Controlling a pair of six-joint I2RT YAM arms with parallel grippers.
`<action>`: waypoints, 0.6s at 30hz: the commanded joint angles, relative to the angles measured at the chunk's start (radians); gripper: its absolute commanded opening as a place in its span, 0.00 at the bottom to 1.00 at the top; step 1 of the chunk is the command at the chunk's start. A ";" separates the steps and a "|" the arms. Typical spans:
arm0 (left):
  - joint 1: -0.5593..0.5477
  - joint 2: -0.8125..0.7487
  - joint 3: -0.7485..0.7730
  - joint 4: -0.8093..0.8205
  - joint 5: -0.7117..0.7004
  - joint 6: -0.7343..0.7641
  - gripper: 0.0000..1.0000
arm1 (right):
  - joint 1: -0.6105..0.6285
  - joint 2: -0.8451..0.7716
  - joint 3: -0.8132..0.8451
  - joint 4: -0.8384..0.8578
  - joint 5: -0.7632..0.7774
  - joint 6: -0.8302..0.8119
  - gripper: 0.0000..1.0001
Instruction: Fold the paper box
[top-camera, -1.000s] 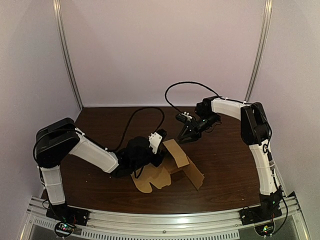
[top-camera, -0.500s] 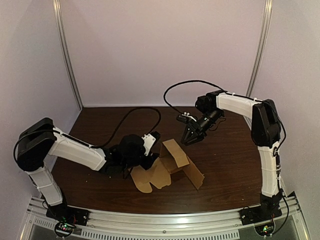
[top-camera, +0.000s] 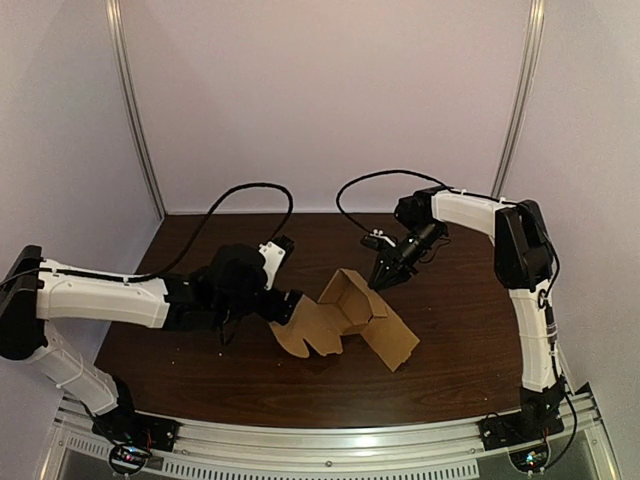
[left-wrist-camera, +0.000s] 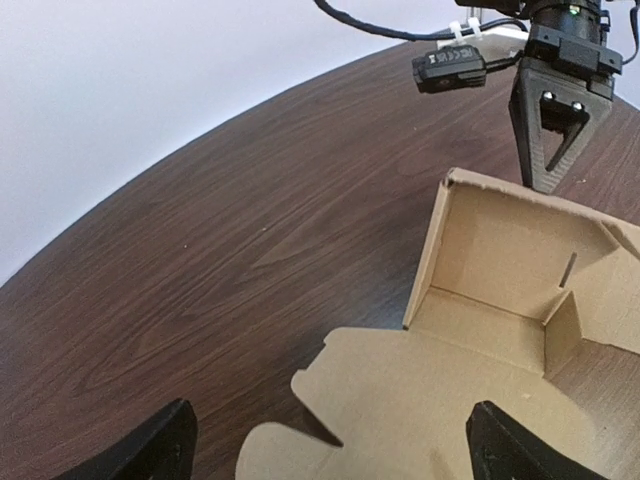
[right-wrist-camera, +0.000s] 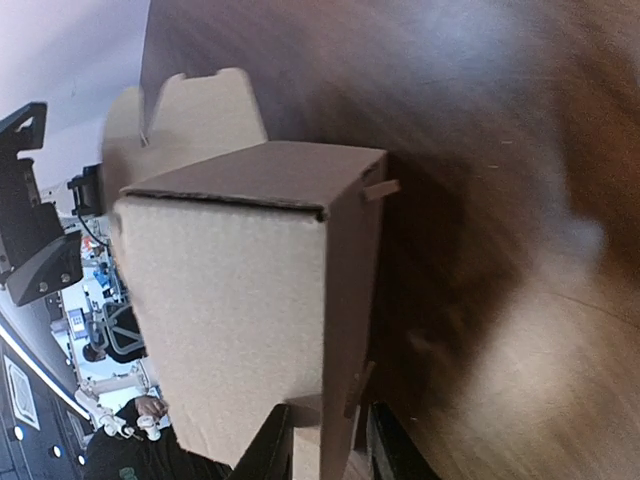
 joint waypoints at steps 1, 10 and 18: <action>0.009 0.015 0.119 -0.190 0.022 0.041 0.98 | -0.110 0.079 0.025 0.021 0.079 0.003 0.27; 0.011 -0.120 0.229 -0.254 0.093 0.062 0.97 | -0.213 0.053 0.004 0.021 0.068 -0.052 0.31; 0.025 -0.161 0.521 -0.341 -0.088 -0.073 0.97 | -0.213 -0.083 -0.091 0.086 0.043 -0.062 0.33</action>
